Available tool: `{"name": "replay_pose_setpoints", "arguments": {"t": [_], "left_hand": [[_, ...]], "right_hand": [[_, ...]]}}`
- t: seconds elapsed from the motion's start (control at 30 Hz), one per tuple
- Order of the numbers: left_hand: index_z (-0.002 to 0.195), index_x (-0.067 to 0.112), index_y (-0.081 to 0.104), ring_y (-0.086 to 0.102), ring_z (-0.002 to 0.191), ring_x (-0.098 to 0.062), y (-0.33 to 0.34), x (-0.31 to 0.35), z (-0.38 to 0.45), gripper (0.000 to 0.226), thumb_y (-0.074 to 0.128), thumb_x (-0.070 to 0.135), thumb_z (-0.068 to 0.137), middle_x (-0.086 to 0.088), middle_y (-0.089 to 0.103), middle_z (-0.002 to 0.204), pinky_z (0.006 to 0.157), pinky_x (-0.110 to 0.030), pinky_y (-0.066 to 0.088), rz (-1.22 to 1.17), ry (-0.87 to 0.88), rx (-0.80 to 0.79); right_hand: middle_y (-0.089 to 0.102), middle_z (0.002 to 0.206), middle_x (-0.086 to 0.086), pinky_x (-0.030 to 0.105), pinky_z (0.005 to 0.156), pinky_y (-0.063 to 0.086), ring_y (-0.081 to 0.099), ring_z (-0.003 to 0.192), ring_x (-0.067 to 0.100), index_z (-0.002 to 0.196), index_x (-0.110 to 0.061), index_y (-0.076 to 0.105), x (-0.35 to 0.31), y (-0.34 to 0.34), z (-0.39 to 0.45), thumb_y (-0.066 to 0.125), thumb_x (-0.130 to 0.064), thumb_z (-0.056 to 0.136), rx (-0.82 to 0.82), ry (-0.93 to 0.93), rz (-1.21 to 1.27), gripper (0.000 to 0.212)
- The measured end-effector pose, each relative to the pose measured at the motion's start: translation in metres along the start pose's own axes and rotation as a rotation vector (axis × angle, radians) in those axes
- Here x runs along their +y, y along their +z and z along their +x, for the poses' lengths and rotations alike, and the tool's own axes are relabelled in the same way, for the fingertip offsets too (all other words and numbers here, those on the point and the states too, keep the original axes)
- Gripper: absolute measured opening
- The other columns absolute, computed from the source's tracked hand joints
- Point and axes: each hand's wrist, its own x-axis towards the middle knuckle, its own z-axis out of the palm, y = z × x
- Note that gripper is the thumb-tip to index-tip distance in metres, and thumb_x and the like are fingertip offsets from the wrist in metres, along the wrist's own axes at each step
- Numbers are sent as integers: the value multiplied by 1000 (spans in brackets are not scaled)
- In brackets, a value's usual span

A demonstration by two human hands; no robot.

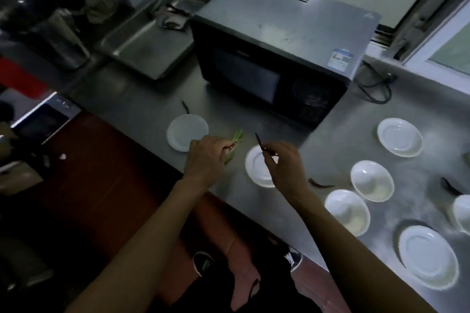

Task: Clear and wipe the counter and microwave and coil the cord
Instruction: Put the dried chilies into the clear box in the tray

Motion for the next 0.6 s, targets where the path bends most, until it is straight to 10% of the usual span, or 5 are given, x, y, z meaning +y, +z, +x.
{"name": "replay_pose_setpoints", "arguments": {"t": [0.6], "left_hand": [[101, 21, 70, 59, 88, -23, -136, -210, -44, 14, 64, 18, 89, 5, 69, 93, 75, -41, 43, 121, -218, 167]], "right_hand": [[66, 97, -11, 35, 83, 51, 63, 89, 12, 101, -21, 72, -186, 168, 63, 61, -20, 93, -171, -233, 102, 14]]}}
